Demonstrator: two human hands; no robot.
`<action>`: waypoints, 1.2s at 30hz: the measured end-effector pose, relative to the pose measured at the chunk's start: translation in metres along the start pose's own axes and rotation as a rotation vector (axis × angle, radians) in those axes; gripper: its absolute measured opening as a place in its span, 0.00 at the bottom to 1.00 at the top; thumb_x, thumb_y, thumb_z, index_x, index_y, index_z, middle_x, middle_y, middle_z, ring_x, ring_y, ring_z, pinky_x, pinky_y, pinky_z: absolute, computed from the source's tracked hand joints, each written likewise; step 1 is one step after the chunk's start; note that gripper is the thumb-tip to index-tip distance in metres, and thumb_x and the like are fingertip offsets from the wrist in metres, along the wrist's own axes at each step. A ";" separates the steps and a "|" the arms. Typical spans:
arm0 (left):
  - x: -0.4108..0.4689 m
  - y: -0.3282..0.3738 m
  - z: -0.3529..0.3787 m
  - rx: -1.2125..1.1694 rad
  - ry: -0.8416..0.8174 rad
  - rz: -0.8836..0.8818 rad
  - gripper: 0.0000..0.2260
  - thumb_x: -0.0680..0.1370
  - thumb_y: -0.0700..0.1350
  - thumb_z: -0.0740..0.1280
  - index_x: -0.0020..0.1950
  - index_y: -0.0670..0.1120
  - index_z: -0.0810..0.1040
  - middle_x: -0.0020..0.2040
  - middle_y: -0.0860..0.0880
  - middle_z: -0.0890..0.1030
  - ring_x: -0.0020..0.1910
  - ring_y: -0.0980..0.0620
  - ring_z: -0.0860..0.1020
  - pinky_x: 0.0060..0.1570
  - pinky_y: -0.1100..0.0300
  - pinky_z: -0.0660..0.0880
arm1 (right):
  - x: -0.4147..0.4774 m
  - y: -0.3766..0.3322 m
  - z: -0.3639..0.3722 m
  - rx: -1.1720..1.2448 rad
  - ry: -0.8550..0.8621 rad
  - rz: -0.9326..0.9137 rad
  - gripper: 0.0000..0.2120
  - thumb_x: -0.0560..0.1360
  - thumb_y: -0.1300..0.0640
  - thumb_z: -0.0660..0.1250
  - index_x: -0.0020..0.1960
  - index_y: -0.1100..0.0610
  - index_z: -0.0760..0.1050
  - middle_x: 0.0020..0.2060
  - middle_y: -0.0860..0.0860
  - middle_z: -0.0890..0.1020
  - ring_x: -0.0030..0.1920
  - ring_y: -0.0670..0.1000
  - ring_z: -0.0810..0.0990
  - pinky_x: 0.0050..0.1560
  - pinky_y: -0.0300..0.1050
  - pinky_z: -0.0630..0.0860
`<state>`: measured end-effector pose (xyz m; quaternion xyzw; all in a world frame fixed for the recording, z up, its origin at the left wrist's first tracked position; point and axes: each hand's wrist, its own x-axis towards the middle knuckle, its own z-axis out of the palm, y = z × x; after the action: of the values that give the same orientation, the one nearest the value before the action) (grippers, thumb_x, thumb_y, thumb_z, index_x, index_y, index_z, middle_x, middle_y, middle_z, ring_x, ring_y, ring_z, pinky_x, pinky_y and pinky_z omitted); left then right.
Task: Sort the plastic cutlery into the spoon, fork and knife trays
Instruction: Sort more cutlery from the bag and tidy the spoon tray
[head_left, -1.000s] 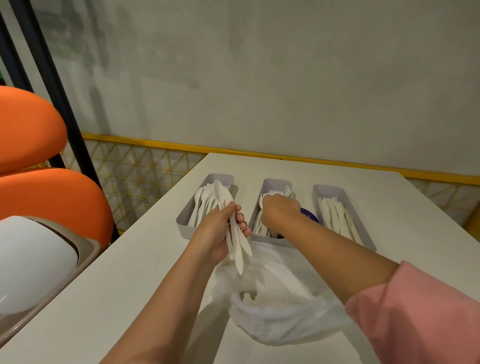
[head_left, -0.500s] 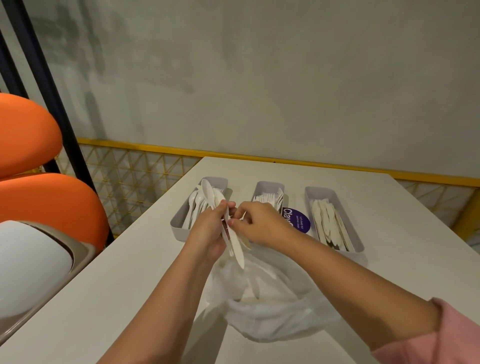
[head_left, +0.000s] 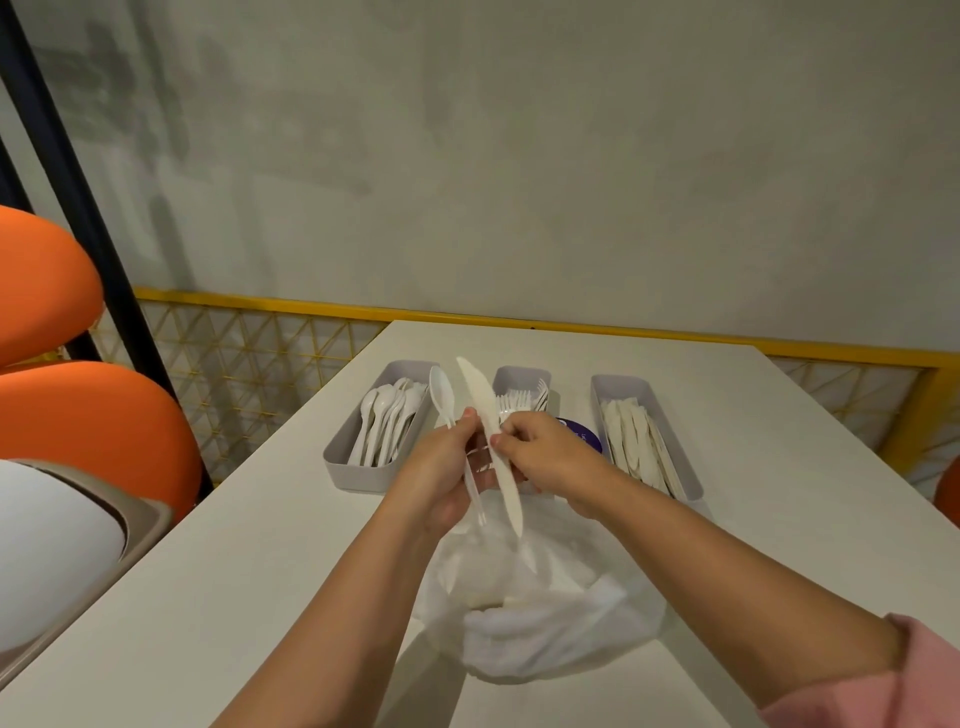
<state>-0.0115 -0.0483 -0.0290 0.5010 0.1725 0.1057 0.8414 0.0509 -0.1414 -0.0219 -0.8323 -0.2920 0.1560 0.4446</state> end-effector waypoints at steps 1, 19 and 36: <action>0.001 -0.001 0.001 -0.003 -0.002 -0.002 0.17 0.83 0.45 0.52 0.56 0.36 0.76 0.38 0.45 0.81 0.33 0.52 0.81 0.31 0.57 0.80 | 0.001 0.003 -0.004 -0.018 0.022 0.005 0.13 0.80 0.57 0.58 0.37 0.55 0.68 0.42 0.55 0.78 0.43 0.53 0.78 0.35 0.39 0.71; 0.012 -0.010 0.016 0.060 0.027 -0.048 0.12 0.82 0.49 0.55 0.51 0.42 0.73 0.29 0.50 0.65 0.21 0.58 0.60 0.18 0.67 0.59 | 0.024 0.091 -0.093 -0.561 0.348 0.424 0.11 0.80 0.58 0.59 0.59 0.60 0.73 0.54 0.57 0.80 0.49 0.54 0.79 0.41 0.43 0.70; 0.020 -0.009 0.000 0.023 0.071 -0.077 0.14 0.80 0.45 0.52 0.43 0.41 0.73 0.27 0.50 0.66 0.18 0.56 0.60 0.18 0.69 0.56 | 0.035 0.085 -0.073 -0.716 0.348 0.205 0.16 0.77 0.57 0.63 0.64 0.59 0.71 0.61 0.57 0.74 0.61 0.57 0.71 0.54 0.48 0.72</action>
<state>0.0069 -0.0458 -0.0406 0.4995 0.2225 0.0888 0.8325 0.1458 -0.2041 -0.0522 -0.9732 -0.1639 -0.0552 0.1516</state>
